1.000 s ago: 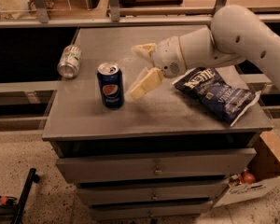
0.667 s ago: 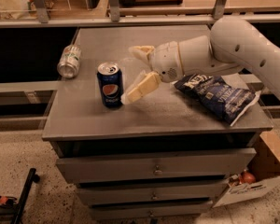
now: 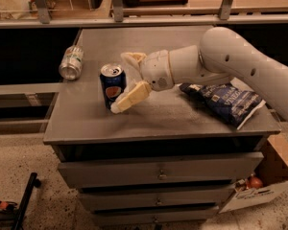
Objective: Knock pepsi can over
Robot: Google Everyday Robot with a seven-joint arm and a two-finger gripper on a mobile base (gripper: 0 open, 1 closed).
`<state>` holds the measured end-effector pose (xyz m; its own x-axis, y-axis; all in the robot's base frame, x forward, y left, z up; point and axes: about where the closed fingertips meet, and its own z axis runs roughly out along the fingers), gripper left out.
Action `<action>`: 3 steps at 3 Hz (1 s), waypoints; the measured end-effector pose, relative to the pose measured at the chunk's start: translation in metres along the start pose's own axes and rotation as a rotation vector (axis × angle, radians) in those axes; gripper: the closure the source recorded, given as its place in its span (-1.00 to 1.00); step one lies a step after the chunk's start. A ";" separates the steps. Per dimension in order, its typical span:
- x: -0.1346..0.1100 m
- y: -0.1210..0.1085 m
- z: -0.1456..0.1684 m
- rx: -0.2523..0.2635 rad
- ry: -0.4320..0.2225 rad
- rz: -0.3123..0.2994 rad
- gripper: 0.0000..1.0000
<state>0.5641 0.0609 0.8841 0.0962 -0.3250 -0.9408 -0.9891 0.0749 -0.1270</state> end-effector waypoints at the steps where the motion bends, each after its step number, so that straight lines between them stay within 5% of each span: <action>1: 0.009 0.001 0.008 -0.016 -0.038 0.042 -1.00; 2: 0.016 0.004 0.011 -0.019 -0.082 0.074 -1.00; 3: 0.017 0.010 0.015 -0.014 -0.097 0.087 -0.65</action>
Offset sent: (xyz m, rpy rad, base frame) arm -0.0024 0.0015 -0.0294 0.1469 0.1037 -0.0091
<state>0.5575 0.0699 0.8620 0.0198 -0.2251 -0.9741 -0.9956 0.0853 -0.0399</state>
